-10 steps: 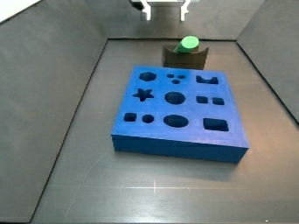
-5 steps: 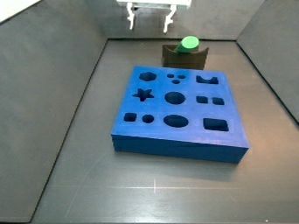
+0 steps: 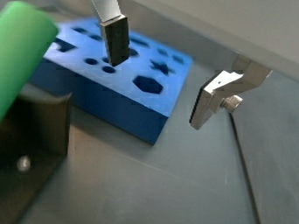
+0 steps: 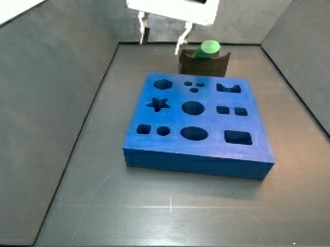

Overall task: Pick up the oval object. Move up. Place the oval object on the fixture. Regrasp the oval object. Move to above the board. Insert the oval object.
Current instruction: Regrasp the oval object.

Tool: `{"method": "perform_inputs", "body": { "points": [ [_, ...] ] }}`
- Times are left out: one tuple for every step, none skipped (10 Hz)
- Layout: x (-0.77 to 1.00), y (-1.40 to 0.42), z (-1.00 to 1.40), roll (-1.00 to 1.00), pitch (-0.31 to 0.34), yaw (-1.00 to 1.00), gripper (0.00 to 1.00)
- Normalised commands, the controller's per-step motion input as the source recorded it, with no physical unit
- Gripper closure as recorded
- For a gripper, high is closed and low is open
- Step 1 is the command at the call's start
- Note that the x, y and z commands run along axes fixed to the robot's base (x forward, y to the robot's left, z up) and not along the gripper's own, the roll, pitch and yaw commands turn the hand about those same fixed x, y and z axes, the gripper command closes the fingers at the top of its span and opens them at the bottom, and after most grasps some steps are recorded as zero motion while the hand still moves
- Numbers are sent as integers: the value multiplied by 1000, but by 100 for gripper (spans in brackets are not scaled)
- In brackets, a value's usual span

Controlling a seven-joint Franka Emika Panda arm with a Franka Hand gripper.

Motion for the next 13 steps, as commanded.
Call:
{"method": "perform_inputs", "body": {
  "points": [
    [-50, -61, 5, 1000, -185, -911, 0],
    [-40, -40, 5, 1000, -198, -918, 0],
    [-42, -34, 1, 1000, -212, -915, 0],
    [-44, -26, 7, 1000, -217, -915, 0],
    [-53, -19, 12, 1000, -222, -914, 0],
    [-50, -17, 5, 1000, -221, -915, 0],
    [-44, -12, -2, 1000, -209, -918, 0],
    [-39, -12, -5, 1000, -196, -928, 0],
    [-44, -8, -5, 1000, -174, -937, 0],
    [-48, -5, 1, 1000, -138, -950, 0],
    [-46, -8, 13, 1000, -60, -964, 0],
    [-42, -13, 16, 1000, 24, -971, 0],
    [-40, -17, 14, 1000, 96, -972, 0]
  ]
}}
